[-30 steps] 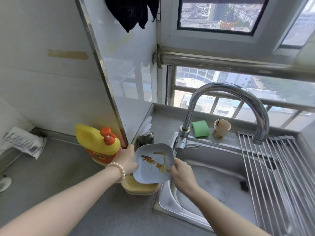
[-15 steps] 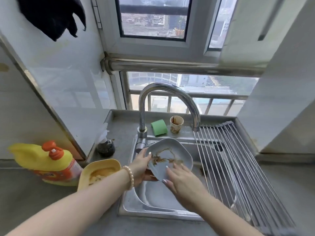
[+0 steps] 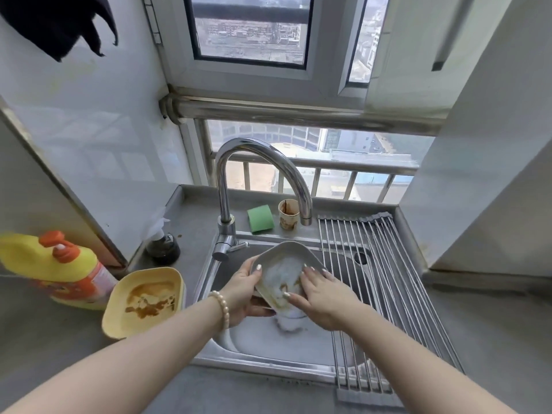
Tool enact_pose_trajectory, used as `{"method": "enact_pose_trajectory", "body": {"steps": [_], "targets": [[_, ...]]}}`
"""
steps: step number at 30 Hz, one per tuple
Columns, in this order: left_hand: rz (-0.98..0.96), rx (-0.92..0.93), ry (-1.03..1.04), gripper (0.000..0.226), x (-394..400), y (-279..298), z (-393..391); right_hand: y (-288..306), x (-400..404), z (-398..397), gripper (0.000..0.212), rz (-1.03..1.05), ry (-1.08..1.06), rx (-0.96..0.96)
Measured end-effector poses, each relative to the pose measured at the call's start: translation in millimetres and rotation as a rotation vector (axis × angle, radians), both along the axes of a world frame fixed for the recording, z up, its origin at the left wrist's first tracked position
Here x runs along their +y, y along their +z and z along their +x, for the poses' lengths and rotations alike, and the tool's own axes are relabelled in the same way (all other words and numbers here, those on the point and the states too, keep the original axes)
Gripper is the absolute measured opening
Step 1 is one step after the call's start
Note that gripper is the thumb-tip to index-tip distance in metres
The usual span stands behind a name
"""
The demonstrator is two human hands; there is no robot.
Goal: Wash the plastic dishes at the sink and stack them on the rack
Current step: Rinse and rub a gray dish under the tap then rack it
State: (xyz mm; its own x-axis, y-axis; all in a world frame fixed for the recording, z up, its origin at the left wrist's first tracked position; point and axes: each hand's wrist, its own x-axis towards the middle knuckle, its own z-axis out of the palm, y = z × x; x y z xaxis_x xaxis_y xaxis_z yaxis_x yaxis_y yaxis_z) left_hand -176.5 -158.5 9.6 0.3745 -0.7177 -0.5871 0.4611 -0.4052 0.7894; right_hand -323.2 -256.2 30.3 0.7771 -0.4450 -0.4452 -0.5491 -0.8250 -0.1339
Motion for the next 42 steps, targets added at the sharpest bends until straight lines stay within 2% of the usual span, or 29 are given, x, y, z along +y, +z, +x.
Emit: {"method": "enact_pose_trajectory", "body": {"steps": [3,5,8,9,12,14,17,18,22,23,24,26,28,31,32,33,34,35,37,38,42], "targets": [[-0.079,0.025,0.073,0.026,-8,-3,-16,5,18,14,0.071,0.194,0.093,-0.083],[-0.103,0.028,0.159,0.026,-7,-7,-14,10,26,4,0.071,0.271,0.171,-0.029],[-0.037,0.023,0.115,0.023,1,-9,-10,6,-5,-6,0.082,0.008,0.066,0.066],[-0.031,0.034,0.103,0.022,2,-7,-12,6,-8,-3,0.086,-0.005,0.035,0.052],[-0.096,0.011,0.166,0.027,-2,-5,-16,4,17,14,0.095,0.181,0.16,-0.048],[-0.109,-0.009,0.203,0.028,2,-3,-9,3,25,10,0.085,0.248,0.211,-0.034],[-0.036,-0.016,0.112,0.024,8,-1,-1,2,-2,8,0.085,-0.001,0.055,0.003],[-0.026,-0.01,0.092,0.024,7,0,-2,2,-2,12,0.086,0.003,0.026,-0.011],[-0.099,-0.027,0.15,0.028,0,-1,2,6,33,17,0.075,0.31,0.146,-0.101],[-0.089,-0.035,0.145,0.027,1,-1,7,6,32,13,0.077,0.258,0.162,-0.068],[-0.07,-0.045,0.125,0.026,2,-2,10,3,23,8,0.089,0.136,0.137,-0.027],[-0.029,-0.05,0.053,0.024,1,-5,13,-4,1,7,0.109,-0.032,-0.01,0.029],[-0.033,-0.039,0.038,0.023,-4,-5,7,-7,6,20,0.11,0.031,-0.062,-0.013],[-0.118,-0.024,0.124,0.026,-9,-6,10,-4,33,31,0.109,0.255,0.058,-0.102],[-0.109,-0.018,0.123,0.025,-7,-4,14,-3,35,27,0.101,0.266,0.083,-0.091],[-0.081,-0.019,0.099,0.023,-4,-4,17,-1,29,21,0.092,0.206,0.077,-0.062],[-0.049,-0.018,0.058,0.022,-2,-3,20,-2,19,17,0.092,0.102,0.039,-0.022],[-0.025,-0.002,0.022,0.021,-1,-4,21,-3,8,15,0.104,0.011,-0.01,0.02],[-0.014,0.047,-0.02,0.022,-3,1,16,-6,-4,22,0.132,-0.009,-0.097,0.03],[-0.03,0.066,-0.032,0.024,-4,3,11,-9,-4,31,0.132,0.023,-0.137,0.002],[-0.105,0.175,-0.061,0.029,-12,-2,5,-6,9,73,0.096,0.351,-0.357,-0.228]]}}
